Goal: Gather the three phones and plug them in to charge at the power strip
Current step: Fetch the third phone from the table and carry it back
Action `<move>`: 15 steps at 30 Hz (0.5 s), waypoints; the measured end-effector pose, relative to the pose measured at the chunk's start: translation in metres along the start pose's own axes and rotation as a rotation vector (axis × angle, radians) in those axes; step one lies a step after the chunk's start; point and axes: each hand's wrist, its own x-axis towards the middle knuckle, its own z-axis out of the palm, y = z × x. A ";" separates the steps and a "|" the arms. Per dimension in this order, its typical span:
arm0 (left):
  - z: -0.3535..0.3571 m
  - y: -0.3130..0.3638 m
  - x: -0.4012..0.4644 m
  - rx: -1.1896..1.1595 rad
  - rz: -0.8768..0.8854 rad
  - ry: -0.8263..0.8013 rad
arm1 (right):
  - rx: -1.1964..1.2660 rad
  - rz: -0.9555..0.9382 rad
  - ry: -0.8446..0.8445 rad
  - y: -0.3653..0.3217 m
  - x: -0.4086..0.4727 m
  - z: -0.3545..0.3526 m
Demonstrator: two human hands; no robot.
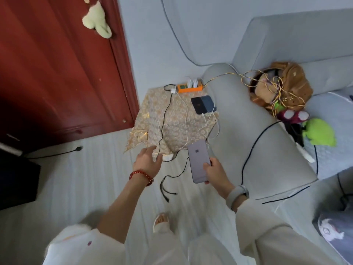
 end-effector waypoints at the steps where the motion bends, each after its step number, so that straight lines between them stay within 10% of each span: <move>1: -0.003 0.008 0.018 -0.002 0.006 -0.007 | -0.004 0.000 0.016 -0.011 0.014 -0.003; 15: 0.056 0.061 0.275 -0.103 -0.280 -0.007 | -0.222 0.038 -0.203 -0.091 0.335 -0.026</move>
